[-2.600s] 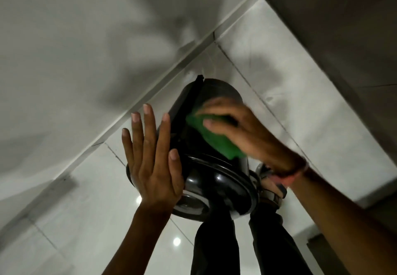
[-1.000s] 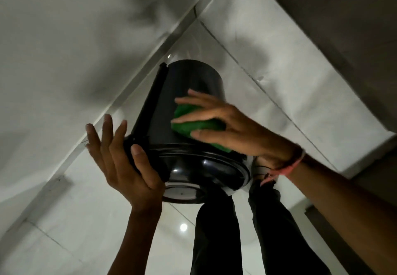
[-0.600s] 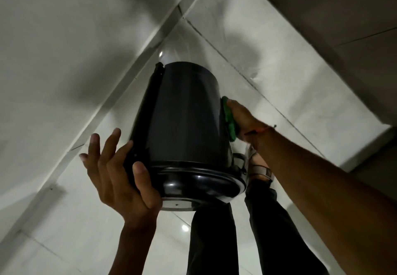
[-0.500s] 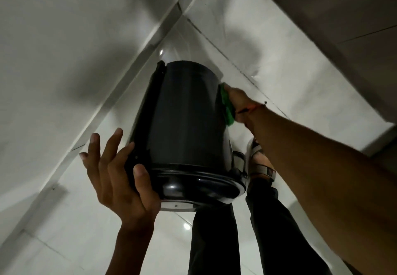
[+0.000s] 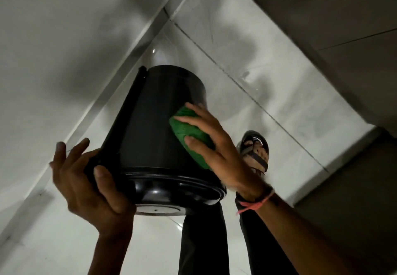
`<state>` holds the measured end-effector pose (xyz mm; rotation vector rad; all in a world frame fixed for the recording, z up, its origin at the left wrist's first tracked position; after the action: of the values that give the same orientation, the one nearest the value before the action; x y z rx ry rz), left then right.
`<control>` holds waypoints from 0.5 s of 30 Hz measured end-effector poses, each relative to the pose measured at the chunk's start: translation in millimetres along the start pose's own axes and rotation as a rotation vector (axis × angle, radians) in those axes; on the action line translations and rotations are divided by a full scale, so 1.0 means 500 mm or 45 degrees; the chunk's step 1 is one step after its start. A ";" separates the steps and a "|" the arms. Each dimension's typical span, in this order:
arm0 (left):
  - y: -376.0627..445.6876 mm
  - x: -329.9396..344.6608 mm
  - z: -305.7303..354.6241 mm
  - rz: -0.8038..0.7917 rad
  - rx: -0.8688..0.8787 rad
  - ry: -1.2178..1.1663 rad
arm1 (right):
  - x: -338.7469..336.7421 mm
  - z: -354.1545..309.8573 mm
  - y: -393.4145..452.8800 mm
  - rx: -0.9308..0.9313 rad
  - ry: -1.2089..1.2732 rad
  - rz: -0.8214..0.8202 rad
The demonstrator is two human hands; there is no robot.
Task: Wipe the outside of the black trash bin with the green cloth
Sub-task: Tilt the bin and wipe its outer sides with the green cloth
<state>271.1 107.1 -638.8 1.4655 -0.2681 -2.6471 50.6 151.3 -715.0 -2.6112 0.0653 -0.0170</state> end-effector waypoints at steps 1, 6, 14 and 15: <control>0.001 0.004 0.003 0.002 -0.003 -0.004 | -0.015 0.028 -0.007 0.094 0.116 0.068; 0.013 0.031 0.050 -0.090 0.203 0.016 | -0.081 0.200 0.070 0.678 0.488 0.396; -0.011 0.061 0.130 -0.266 0.588 0.030 | -0.107 0.066 0.235 0.346 -0.109 0.393; -0.015 0.066 0.142 -0.288 0.657 0.031 | -0.082 0.012 0.215 0.173 -0.262 0.324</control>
<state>193.6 115.8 -630.8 1.7530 -0.8892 -2.8729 5.4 63.7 -774.4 -2.4364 0.3114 0.3249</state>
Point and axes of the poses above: each hand's wrist, its own y-axis towards the middle knuckle, its own x-axis out of the palm, z = x × y, the point moved 7 cm from there along y, towards the middle knuckle, and after that the axes turned 1 degree about -z, right-handed, at the moved point
